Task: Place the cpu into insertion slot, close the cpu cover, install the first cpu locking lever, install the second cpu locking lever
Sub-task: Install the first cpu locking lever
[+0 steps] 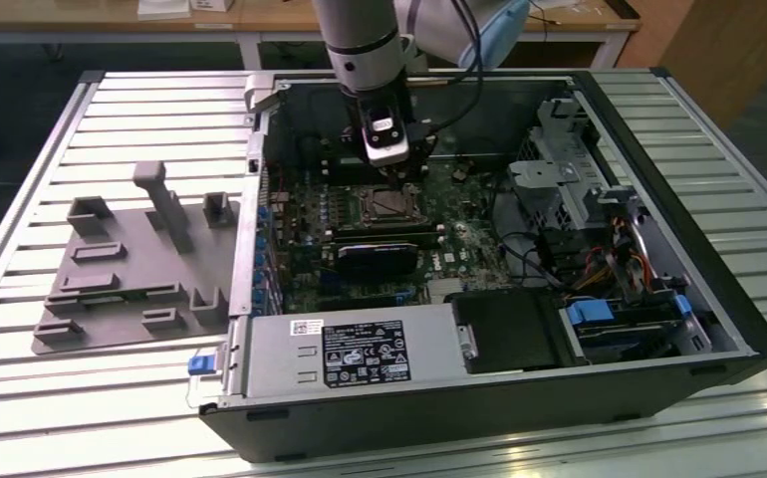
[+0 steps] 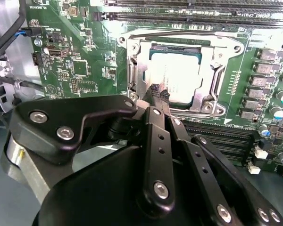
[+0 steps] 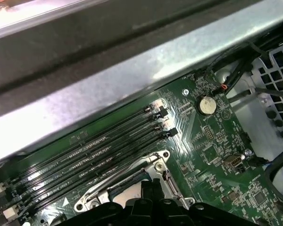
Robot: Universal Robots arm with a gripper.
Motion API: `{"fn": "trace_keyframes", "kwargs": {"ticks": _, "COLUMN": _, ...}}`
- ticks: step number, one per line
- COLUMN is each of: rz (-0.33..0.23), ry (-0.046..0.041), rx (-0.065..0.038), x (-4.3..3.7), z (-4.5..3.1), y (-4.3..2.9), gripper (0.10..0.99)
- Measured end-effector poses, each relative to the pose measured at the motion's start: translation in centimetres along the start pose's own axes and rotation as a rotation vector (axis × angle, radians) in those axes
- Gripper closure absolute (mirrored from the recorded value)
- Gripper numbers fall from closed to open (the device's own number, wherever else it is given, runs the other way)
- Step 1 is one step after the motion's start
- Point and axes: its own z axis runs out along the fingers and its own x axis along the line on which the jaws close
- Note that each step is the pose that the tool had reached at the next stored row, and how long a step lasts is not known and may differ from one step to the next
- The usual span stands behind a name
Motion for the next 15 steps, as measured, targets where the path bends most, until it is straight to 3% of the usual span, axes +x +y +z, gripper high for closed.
{"fn": "trace_keyframes", "kwargs": {"ticks": 1, "rz": 0.0, "ry": 0.0024, "rx": 0.001, "x": -0.01, "z": 0.01, "y": 0.01, "gripper": 0.984}}
{"fn": "trace_keyframes", "kwargs": {"ticks": 3, "rz": 0.0, "ry": 0.0209, "rx": 0.013, "x": -0.12, "z": 0.05, "y": 0.04, "gripper": 0.984}}
{"fn": "trace_keyframes", "kwargs": {"ticks": 7, "rz": -0.002, "ry": 0.0742, "rx": 0.047, "x": -0.52, "z": 0.16, "y": 0.05, "gripper": 0.984}}
{"fn": "trace_keyframes", "kwargs": {"ticks": 10, "rz": -0.003, "ry": 0.1025, "rx": 0.068, "x": -0.78, "z": 0.2, "y": -0.11, "gripper": 0.984}}
{"fn": "trace_keyframes", "kwargs": {"ticks": 11, "rz": -0.003, "ry": 0.1058, "rx": 0.072, "x": -0.83, "z": 0.2, "y": -0.19, "gripper": 0.984}}
{"fn": "trace_keyframes", "kwargs": {"ticks": 15, "rz": -0.005, "ry": 0.1023, "rx": 0.079, "x": -1.0, "z": 0.22, "y": -0.49, "gripper": 0.984}}
